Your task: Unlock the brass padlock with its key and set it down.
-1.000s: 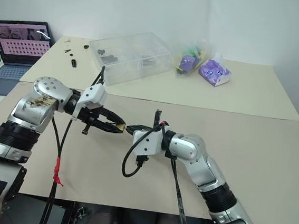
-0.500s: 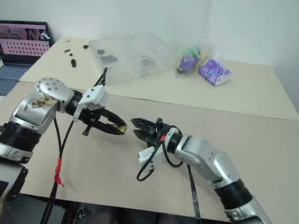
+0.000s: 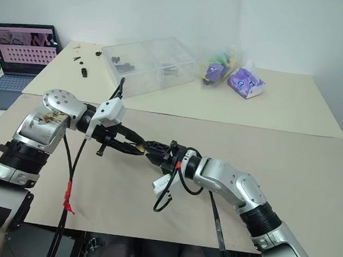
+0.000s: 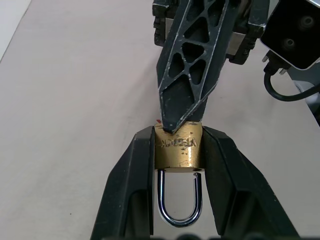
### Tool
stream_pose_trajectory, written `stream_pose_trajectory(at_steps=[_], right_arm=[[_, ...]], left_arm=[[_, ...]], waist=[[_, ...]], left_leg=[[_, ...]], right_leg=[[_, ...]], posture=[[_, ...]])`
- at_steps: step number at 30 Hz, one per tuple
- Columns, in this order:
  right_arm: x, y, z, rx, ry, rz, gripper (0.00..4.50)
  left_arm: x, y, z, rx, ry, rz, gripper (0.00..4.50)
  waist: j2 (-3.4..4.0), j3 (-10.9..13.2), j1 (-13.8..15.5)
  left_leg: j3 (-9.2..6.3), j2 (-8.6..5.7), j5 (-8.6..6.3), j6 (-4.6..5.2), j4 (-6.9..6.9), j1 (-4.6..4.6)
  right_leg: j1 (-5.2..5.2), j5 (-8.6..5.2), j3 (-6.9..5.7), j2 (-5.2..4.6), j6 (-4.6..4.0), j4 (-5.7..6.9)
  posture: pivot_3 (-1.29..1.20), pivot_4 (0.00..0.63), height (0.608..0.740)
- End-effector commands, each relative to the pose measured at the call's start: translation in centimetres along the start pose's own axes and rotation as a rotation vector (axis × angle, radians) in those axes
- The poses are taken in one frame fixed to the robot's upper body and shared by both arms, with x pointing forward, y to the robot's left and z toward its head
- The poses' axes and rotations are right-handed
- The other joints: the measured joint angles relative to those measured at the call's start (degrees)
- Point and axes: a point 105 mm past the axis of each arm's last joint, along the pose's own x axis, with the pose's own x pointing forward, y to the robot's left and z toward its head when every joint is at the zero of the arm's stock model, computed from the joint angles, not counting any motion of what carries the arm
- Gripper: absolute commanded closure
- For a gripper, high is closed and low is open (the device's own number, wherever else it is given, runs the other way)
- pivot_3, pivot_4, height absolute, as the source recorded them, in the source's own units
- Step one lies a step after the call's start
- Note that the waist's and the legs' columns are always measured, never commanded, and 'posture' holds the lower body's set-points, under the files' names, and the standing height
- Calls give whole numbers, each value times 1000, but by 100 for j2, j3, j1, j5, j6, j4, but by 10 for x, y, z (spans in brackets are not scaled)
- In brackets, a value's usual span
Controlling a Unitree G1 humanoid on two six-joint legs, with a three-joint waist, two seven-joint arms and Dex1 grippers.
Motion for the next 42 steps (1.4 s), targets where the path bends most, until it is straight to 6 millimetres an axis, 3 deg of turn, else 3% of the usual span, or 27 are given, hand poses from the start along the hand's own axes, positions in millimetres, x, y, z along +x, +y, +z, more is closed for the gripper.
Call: stream_pose_trajectory(at_steps=[1, 9, 12, 17, 18, 29, 30, 33, 39, 42], right_arm=[[1, -14, -3, -31, -3, -43, 1995], [1, -14, -3, -29, -1, -35, 1995], [1, -14, -2, -28, -2, -35, 2616], [1, -15, -1, -30, -5, -38, 4294], [1, -15, -1, -30, -6, -37, 4432], [2, -14, -2, -31, 2, -35, 4433], [2, -14, -3, -31, 2, -35, 4434], [2, -14, -3, -30, 3, -35, 4434], [1, -14, -4, -21, 8, -35, 4434], [1, -13, -5, -17, 14, -36, 4434]], left_arm=[[-1, 0, 10, 45, -18, 0, 3277], [0, 1, 10, 50, -18, 0, 3277], [0, 2, 10, 50, -18, -1, 3277], [-1, 3, 10, 50, -17, 2, 3277], [-1, 3, 10, 50, -17, 3, 3277], [0, 7, 11, 50, -27, 34, 3277], [-1, 8, 12, 45, -35, 41, 2718], [-2, 7, 15, 37, -49, 34, 2134], [-5, 5, 19, 46, -60, 32, 9], [-12, 2, 26, 2, -104, 21, 0]], waist=[[0, 0, 0], [0, 0, 0], [0, 0, 0], [0, 0, 0], [0, 0, 0], [0, 0, 0], [0, 0, 0], [0, 0, 0], [0, 0, 0], [0, 0, -1]], left_leg=[[0, 0, 0, 0, 0, 0], [0, 0, 0, 0, 0, 0], [0, 0, 0, 0, 0, 0], [0, 0, 0, 0, 0, 1], [0, 0, 0, 0, 0, 0], [0, 0, 0, 0, 0, 0], [0, 0, 0, 0, 0, 0], [0, 0, 0, 0, 0, 0], [0, 0, 0, 0, 0, 0], [0, 0, 0, 0, 0, 0]], right_leg=[[0, 0, 0, 0, 0, 0], [0, 0, 0, 0, -1, 0], [0, 0, 0, 0, -1, 1], [0, 0, 0, 1, -1, 1], [0, 0, 0, 0, 0, 1], [0, 0, 0, 0, -1, 1], [0, 0, 0, 0, -1, 1], [0, 1, 0, 0, -1, 1], [0, 1, 0, 1, -1, 1], [0, 1, 0, 0, -1, 0]], posture=[[0, 150, 726], [0, 150, 726], [0, 150, 726], [0, 150, 726], [0, 150, 726], [0, 150, 726], [0, 150, 726], [0, 150, 726], [0, 150, 726], [0, 150, 726]])
